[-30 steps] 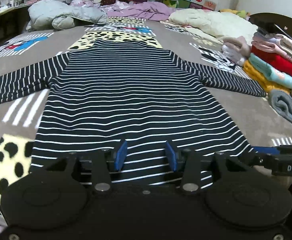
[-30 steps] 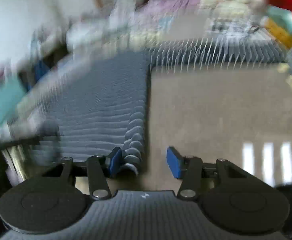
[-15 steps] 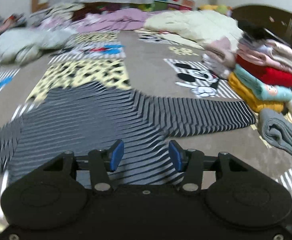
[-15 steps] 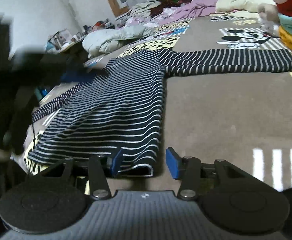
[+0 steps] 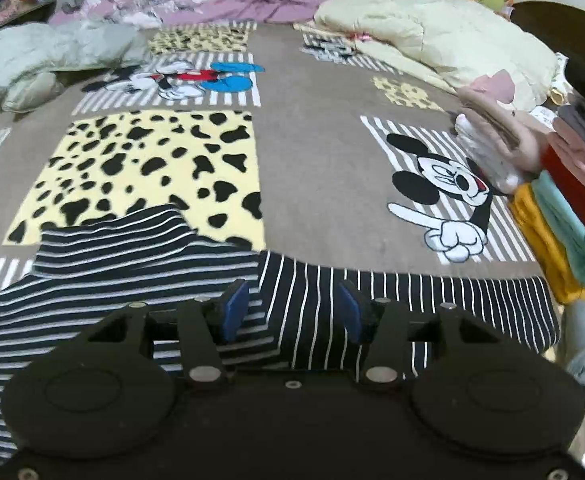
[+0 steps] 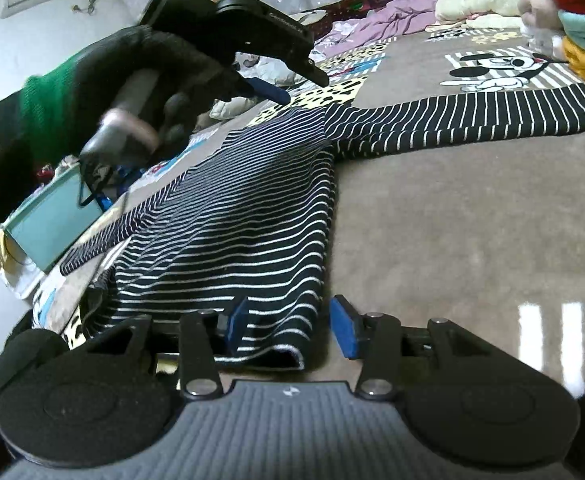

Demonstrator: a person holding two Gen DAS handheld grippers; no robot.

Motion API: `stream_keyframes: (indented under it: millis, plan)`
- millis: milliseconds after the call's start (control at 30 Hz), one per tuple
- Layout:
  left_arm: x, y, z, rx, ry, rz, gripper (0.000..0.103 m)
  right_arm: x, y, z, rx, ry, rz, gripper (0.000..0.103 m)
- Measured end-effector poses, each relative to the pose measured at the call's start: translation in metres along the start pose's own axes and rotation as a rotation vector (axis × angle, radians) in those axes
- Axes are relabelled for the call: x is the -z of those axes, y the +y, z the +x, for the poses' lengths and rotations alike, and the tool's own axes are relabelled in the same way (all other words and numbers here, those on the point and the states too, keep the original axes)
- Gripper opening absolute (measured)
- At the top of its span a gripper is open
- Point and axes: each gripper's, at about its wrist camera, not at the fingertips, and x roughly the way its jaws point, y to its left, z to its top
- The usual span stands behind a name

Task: Fold clothes
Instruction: 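Grasp a sleeve cuff with the left tool and lift it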

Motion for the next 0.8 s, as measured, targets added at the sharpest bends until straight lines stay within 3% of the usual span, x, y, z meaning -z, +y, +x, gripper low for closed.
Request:
stream_keyframes:
  millis: [67,133,267,367,567,633,800]
  plan:
    - [-0.003,-0.009,0.006,0.031,0.015,0.028,0.047,0.0,-0.003,0.002,-0.001,0.001,0.015,0.046]
    - [0.001,-0.032,0.009,0.078,0.019,0.138,0.047,-0.001,-0.006,0.005,-0.006,0.003,0.028,0.045]
    - [0.031,-0.093,0.015,0.218,0.004,0.412,0.047,-0.001,-0.01,0.007,-0.017,0.004,0.052,0.044]
    - [0.066,-0.143,0.025,0.262,-0.004,0.625,0.047,0.001,-0.011,0.007,-0.021,0.004,0.054,0.044]
    - [0.112,-0.215,0.041,0.225,-0.08,0.945,0.047,0.005,-0.01,0.004,-0.027,0.004,0.056,0.044]
    - [0.122,-0.23,0.047,0.203,-0.095,1.017,0.04,0.005,-0.011,0.003,-0.033,0.002,0.069,0.044]
    - [0.14,-0.258,0.065,0.122,-0.142,1.152,0.034,0.007,-0.01,0.003,-0.035,0.001,0.073,0.044]
